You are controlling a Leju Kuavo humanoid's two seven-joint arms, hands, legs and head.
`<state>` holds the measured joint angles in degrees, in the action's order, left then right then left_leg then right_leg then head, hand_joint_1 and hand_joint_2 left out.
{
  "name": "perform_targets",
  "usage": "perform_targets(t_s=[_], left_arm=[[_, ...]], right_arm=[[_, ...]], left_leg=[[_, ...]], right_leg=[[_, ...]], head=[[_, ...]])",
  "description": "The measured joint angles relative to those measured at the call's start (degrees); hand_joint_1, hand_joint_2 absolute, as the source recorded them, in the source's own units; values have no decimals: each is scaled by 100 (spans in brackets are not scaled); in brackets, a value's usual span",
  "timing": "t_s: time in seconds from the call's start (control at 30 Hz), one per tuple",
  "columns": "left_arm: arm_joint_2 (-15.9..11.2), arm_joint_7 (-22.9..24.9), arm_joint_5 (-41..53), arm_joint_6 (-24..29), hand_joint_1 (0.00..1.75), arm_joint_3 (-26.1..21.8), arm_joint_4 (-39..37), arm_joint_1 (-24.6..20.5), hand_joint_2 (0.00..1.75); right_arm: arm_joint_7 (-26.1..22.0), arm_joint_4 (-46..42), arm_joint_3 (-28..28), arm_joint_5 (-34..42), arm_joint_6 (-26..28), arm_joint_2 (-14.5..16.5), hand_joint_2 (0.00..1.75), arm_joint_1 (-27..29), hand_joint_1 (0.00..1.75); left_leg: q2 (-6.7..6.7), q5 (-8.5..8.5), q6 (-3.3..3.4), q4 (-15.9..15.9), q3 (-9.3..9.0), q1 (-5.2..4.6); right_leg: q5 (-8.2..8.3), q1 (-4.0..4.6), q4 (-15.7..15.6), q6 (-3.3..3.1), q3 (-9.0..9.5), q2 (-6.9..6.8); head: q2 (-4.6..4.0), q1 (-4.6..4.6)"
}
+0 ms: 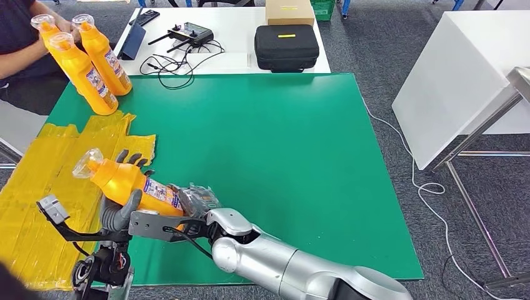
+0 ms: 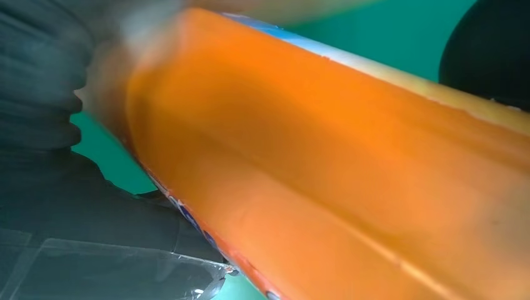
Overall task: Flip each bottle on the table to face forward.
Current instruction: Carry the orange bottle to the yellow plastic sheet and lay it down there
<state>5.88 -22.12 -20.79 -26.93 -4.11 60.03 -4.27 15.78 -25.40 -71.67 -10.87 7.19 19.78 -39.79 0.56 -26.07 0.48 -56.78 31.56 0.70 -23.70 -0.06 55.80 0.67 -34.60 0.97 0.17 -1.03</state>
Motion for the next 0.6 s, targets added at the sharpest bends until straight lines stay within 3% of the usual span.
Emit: perform_targets(t_s=[0.23, 0.37, 0.43, 0.57, 0.6], left_arm=[[-2, -13, 41, 0, 175, 15, 5, -1, 175], [-5, -67, 115, 31, 175, 21, 14, 0, 175], [-12, -109, 221, 93, 175, 28, 42, 0, 175], [-38, -139, 374, 191, 175, 49, 105, -2, 175], [-45, -160, 445, 259, 175, 54, 121, -3, 175]], right_arm=[[0, 0, -50, 25, 0, -4, 175, -1, 175], [-14, 1, -68, 64, 22, -4, 175, -1, 3], [-66, 11, -82, 102, 73, -5, 175, -1, 0], [-167, 45, -104, 129, 135, -7, 0, -2, 0], [-207, 54, -112, 132, 195, -7, 0, -3, 0]], left_leg=[[-1, 0, 0, 0, 0, 0], [0, 0, 0, 0, 0, 0], [1, 0, 0, 0, 1, 0], [1, 0, 0, 0, 2, 0], [2, 0, 0, 0, 2, 0]], right_leg=[[0, 0, 0, 0, 0, 0], [0, 0, 1, 0, 0, 0], [0, 0, 1, 0, 0, 0], [0, 0, 1, 0, 1, -1], [0, 0, 1, 0, 1, -1]], head=[[0, 0], [0, 0], [0, 1], [0, 1], [0, 1]])
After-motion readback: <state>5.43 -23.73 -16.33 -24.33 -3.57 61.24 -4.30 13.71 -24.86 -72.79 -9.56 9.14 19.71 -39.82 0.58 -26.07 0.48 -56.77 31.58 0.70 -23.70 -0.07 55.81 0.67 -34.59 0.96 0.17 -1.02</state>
